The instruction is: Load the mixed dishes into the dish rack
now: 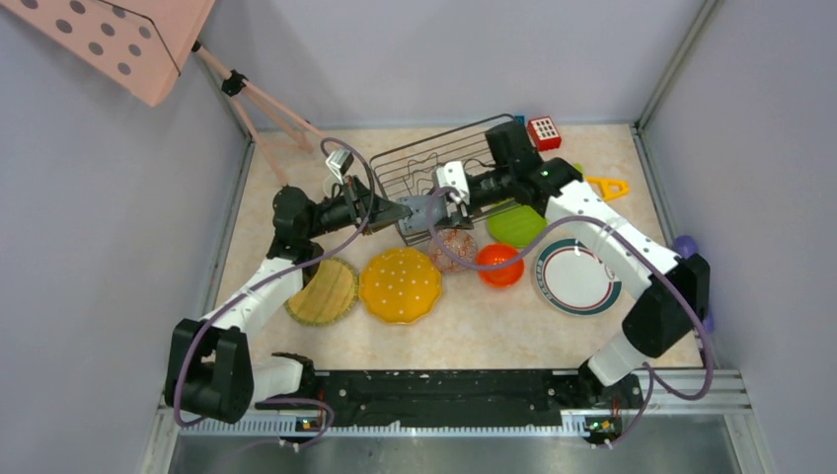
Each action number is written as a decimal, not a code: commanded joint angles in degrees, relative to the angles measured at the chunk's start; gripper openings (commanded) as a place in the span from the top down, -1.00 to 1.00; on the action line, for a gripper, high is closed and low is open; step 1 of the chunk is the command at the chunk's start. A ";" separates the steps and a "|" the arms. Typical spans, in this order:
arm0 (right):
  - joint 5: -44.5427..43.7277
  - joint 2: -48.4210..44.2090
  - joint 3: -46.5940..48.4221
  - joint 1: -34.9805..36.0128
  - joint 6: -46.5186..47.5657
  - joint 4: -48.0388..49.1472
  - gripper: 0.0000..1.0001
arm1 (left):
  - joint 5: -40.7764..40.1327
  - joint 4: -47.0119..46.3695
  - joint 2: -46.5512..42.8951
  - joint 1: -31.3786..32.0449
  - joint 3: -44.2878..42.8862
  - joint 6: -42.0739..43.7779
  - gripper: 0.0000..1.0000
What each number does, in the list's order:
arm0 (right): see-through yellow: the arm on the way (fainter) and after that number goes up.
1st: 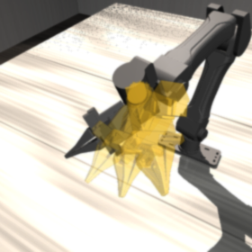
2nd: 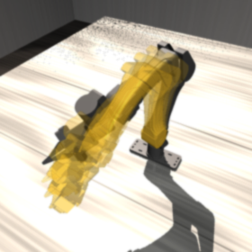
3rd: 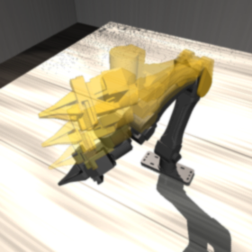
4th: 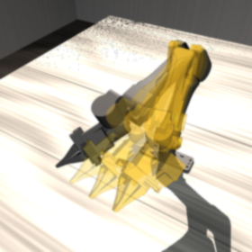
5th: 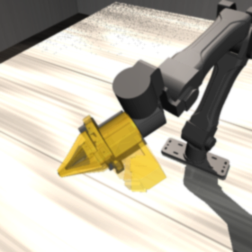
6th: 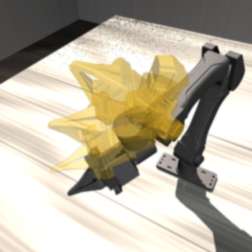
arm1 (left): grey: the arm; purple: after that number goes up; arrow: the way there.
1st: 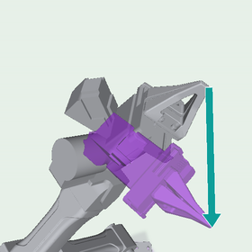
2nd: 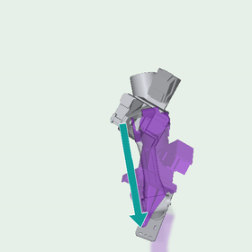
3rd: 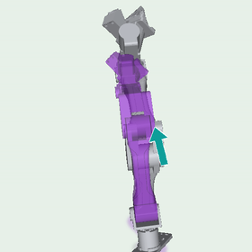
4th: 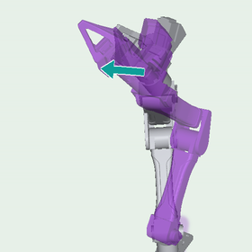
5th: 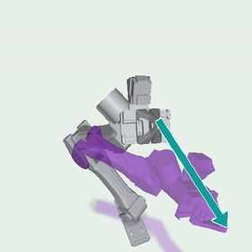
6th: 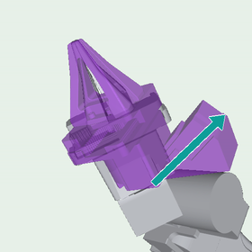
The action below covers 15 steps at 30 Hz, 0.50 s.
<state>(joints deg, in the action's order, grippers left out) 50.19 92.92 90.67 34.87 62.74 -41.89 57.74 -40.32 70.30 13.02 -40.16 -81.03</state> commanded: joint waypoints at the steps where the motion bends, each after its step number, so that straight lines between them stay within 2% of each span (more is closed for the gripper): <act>1: 10.93 -10.74 -9.34 -6.74 -20.32 28.01 -0.06 | -0.83 -8.63 0.33 -1.85 -0.10 -5.40 1.00; 2: 13.21 -11.84 -11.56 -7.75 -21.61 30.89 -0.10 | -0.73 -8.89 0.35 -1.92 -0.30 -5.85 1.00; 3: 14.25 -12.85 -13.59 -8.42 -23.18 33.67 -0.56 | -0.62 -9.15 0.52 -1.94 -0.62 -6.46 1.00; 4: 13.81 -13.79 -15.64 -8.68 -25.07 37.27 -0.92 | -0.47 -9.69 0.67 -1.99 -0.93 -7.19 1.00; 5: 13.30 -14.68 -18.03 -8.87 -27.56 41.51 -0.97 | -0.27 -10.79 0.97 -1.95 -1.15 -8.30 1.00; 10: 16.13 -17.57 -27.58 -10.24 -38.88 63.20 -0.98 | 1.28 -15.46 1.68 -1.94 -2.47 -13.91 1.00; 15: 19.87 -14.81 -27.50 -10.79 -45.82 70.00 -0.98 | 1.42 -17.76 1.28 -1.94 -2.76 -16.38 1.00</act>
<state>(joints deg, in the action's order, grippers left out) 64.25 77.06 63.00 24.60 26.46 13.32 58.72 -49.43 72.64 11.05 -40.18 -93.62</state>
